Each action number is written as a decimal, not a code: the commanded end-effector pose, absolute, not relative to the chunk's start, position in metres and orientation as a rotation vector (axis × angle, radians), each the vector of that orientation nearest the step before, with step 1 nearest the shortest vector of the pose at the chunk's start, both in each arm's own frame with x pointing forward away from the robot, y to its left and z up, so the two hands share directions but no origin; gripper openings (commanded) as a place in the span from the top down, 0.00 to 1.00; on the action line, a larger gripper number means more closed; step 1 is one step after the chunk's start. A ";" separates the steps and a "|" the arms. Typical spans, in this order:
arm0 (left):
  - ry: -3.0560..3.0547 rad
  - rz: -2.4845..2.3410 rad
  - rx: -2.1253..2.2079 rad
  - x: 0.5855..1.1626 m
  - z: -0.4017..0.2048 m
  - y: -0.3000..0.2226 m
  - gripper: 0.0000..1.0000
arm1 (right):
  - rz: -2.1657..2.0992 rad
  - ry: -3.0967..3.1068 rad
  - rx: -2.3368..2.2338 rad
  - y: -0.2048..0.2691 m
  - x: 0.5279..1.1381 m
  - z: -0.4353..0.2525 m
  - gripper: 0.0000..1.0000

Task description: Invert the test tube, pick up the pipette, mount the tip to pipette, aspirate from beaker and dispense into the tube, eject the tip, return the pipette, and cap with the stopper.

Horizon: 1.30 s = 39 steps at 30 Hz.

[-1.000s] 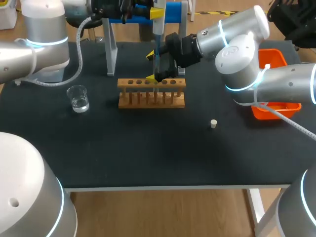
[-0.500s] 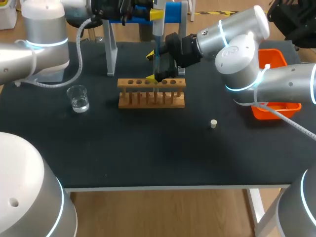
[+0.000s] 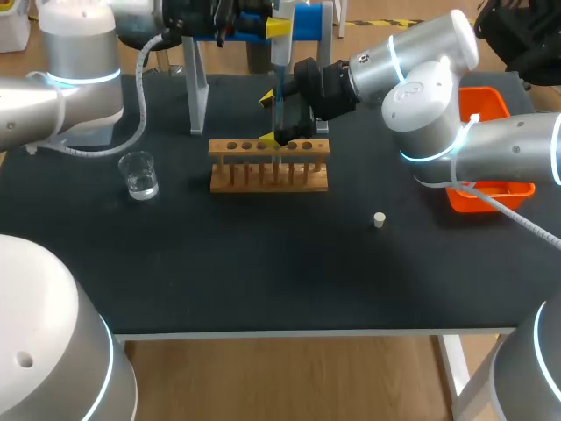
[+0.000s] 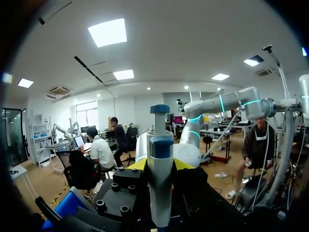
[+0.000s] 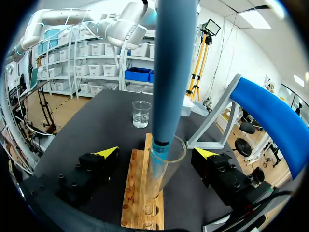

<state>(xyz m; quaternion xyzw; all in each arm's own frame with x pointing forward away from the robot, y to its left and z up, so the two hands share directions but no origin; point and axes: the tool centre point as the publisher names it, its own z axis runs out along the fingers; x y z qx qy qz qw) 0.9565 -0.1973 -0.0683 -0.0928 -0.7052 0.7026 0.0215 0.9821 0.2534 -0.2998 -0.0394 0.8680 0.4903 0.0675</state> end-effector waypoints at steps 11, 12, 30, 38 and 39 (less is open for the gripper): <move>-2.174 2.177 -0.295 0.957 -0.071 -0.198 1.00 | 1.478 2.618 -0.122 0.253 0.983 -0.300 0.00; -2.173 2.176 -0.295 0.957 -0.071 -0.198 1.00 | 1.478 2.618 -0.122 0.253 0.983 -0.300 0.00; -2.166 2.179 -0.288 0.958 -0.074 -0.199 1.00 | 1.478 2.618 -0.122 0.253 0.983 -0.300 0.00; -2.166 2.179 -0.288 0.959 -0.074 -0.199 1.00 | 1.478 2.618 -0.122 0.253 0.983 -0.300 0.00; -2.166 2.179 -0.288 0.959 -0.074 -0.199 1.00 | 1.478 2.618 -0.122 0.253 0.983 -0.300 0.00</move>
